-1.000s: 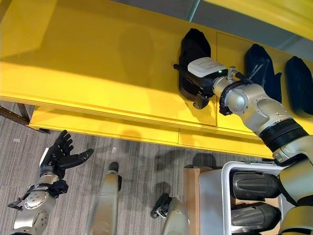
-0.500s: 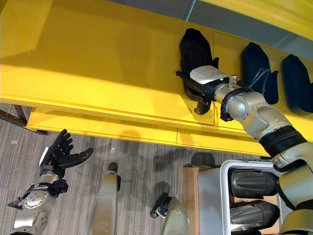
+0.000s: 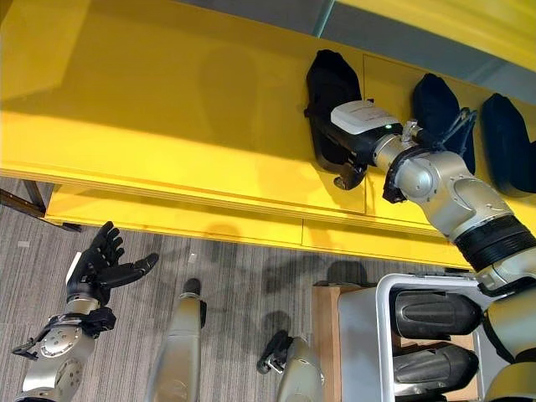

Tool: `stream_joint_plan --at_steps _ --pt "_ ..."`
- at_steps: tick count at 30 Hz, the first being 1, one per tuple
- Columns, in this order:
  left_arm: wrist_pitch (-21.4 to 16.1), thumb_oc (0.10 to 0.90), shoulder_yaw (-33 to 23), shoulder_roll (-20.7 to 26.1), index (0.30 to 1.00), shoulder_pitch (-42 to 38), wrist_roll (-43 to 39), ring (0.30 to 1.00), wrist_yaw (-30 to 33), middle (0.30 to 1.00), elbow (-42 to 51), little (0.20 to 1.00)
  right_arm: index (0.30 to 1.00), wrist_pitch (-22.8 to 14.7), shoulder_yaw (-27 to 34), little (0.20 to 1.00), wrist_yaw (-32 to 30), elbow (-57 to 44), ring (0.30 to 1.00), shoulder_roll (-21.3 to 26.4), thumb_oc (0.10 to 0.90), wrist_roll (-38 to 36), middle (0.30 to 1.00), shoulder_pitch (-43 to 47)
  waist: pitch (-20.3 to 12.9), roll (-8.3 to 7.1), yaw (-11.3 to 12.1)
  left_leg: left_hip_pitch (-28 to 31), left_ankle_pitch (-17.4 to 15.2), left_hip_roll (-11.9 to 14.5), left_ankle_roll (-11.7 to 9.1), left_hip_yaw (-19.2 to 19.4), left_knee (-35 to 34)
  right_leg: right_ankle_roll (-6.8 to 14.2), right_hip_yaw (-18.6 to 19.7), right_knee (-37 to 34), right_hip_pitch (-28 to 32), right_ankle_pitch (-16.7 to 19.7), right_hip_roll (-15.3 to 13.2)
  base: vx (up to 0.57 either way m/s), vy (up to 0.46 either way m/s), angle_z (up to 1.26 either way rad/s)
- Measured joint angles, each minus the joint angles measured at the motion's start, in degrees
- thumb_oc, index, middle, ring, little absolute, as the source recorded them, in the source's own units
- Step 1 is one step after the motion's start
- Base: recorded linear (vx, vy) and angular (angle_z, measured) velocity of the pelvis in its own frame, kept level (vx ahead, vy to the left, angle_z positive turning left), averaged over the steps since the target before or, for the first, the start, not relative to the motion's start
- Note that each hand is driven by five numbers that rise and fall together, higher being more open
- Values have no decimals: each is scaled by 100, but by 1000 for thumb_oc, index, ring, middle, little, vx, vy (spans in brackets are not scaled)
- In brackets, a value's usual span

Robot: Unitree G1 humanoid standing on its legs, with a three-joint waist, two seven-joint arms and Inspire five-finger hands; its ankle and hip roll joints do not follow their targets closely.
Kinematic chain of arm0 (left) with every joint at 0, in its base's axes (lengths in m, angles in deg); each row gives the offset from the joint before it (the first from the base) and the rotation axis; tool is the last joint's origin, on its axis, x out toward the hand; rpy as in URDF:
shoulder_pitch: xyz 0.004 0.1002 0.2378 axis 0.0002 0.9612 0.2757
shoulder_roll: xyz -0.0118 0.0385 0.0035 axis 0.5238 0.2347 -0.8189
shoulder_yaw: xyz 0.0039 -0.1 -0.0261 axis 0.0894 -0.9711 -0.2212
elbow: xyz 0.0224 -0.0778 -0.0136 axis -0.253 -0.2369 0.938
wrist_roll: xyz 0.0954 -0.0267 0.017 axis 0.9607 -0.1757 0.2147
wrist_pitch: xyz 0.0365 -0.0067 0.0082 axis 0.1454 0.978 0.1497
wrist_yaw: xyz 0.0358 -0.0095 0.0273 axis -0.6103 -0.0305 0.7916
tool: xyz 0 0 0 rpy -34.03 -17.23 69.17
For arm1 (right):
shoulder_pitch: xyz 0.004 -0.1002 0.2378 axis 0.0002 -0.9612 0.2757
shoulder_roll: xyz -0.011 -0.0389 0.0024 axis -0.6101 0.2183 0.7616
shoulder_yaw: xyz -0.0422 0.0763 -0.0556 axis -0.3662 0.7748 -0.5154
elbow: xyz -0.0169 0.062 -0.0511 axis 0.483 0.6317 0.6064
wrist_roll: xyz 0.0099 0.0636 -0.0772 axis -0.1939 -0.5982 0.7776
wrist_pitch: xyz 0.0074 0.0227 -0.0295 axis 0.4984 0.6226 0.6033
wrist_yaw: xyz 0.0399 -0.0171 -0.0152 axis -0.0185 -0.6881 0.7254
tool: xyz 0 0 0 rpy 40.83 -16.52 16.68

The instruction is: Move parts from the plastic box to the shelf.

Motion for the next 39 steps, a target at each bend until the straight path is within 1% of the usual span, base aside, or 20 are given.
stream_joint_plan --at_steps 10,15,16,20,21,24,25,27,30,32,33,34,35,36,37,38,39 --pt "0 900 -11 1 1000 -34 0 1000 1 1000 0 1000 1000 -8 0 1000 -33 -237 1000 0 900 -30 1000 12 -8 -13 15 0 -14 4 8 -10 11 1 -9 -20 21 13 12 0 0 0" --pt "0 900 -41 1 1000 -29 0 1000 -2 1000 -1 1000 1000 -8 9 1000 -34 -488 1000 69 900 -116 1000 18 -31 -50 0 0 -29 13 -3 -11 36 5 -4 -36 34 17 27 0 0 0" --pt "0 900 -78 1 1000 -43 0 1000 -1 1000 -1 1000 1000 -21 21 1000 -35 -616 1000 117 900 -209 1000 18 -43 -67 -16 1 -16 12 -24 -26 35 7 -19 -56 53 22 37 0 0 0" --pt "0 900 -145 4 1000 -51 2 1000 2 1000 0 1000 1000 -86 28 1000 -42 -743 1000 182 900 -216 1000 31 -91 -141 -24 11 -56 16 12 -26 38 7 -19 -72 67 23 41 0 0 0" --pt "0 900 -161 2 1000 -43 2 1000 2 1000 -1 1000 1000 -148 126 1000 -43 -877 1000 250 900 -217 1000 18 -107 -166 -46 19 -58 18 15 -24 35 18 -19 -100 80 39 47 0 0 0" --pt "0 900 -174 0 1000 2 3 1000 7 1000 -1 1000 1000 -207 562 1000 -59 -1187 1000 261 900 -221 1000 -160 -108 -167 -94 42 -57 24 16 -30 13 33 -31 -197 139 88 85 0 0 0" --pt "2 900 -172 -4 1000 26 6 1000 4 1000 -2 1000 1000 -256 789 1000 -108 -1356 1000 275 900 -224 1000 -231 -112 -173 -148 89 -58 25 21 -25 -8 44 -43 -269 208 122 98 0 0 0" --pt "2 900 -174 -7 1000 6 12 1000 3 1000 -1 1000 1000 -282 1061 1000 -171 -1451 1000 283 900 -272 1000 -430 -137 -209 -153 117 -59 30 22 -5 -35 55 -38 -316 237 138 104 0 0 0" --pt "3 900 -173 -9 1000 -1 14 1000 -1 1000 -1 1000 1000 -319 1542 1000 -213 -1616 1000 281 900 -401 1000 -984 -160 -244 -153 179 -75 29 40 5 -68 75 -47 -421 320 168 122 0 0 0" --pt "4 900 -178 -31 1000 54 46 1000 14 1000 -3 1000 1000 -390 2117 1000 -229 -1883 1000 270 900 -524 1000 -1832 -167 -245 -177 319 -89 28 62 46 -150 92 -68 -615 485 245 145 11 7 -2" --pt "3 900 -195 -35 1000 96 133 1000 17 1000 -4 1000 1000 -398 2270 1000 -233 -1978 1000 270 900 -574 1000 -2093 -177 -249 -152 350 -84 21 55 46 -172 108 -62 -670 535 275 164 34 7 -6" --pt "7 900 -208 -27 1000 112 141 1000 17 1000 -11 1000 1000 -390 2238 1000 -206 -1970 1000 286 900 -601 1000 -2104 -178 -248 -207 366 -93 23 55 73 -160 110 -46 -673 541 278 166 57 14 -4" --pt "15 900 -196 -39 1000 102 182 1000 10 1000 -15 1000 1000 -386 2669 1000 -194 -2079 1000 161 900 -678 1000 -2536 -186 -240 -265 411 -86 32 79 86 -235 126 -66 -797 604 320 180 58 19 3" --pt "14 900 -199 -72 1000 68 185 1000 9 1000 -14 1000 1000 -401 3317 1000 -230 -2279 1000 -246 900 -794 1000 -3203 -205 -255 -267 526 -34 29 70 83 -395 133 -134 -1041 762 419 225 48 20 2" --pt "14 900 -199 -98 1000 99 193 1000 7 1000 -53 1000 1000 -427 3642 1000 -238 -2388 1000 -573 900 -919 1000 -3591 -216 -249 -273 655 -15 29 58 99 -493 154 -138 -1225 905 498 264 51 22 -4" --pt "15 900 -196 -121 1000 143 211 1000 10 1000 -100 1000 1000 -443 3757 1000 -245 -2458 1000 -749 900 -1014 1000 -3826 -250 -237 -317 759 12 25 30 141 -579 169 -136 -1364 1008 553 279 53 32 -10" --pt "15 900 -197 -181 1000 207 222 1000 14 1000 -130 1000 1000 -488 3818 1000 -245 -2502 1000 -858 900 -1135 1000 -4111 -368 -203 -347 817 40 7 43 187 -697 195 -132 -1550 1069 641 300 69 40 -10"
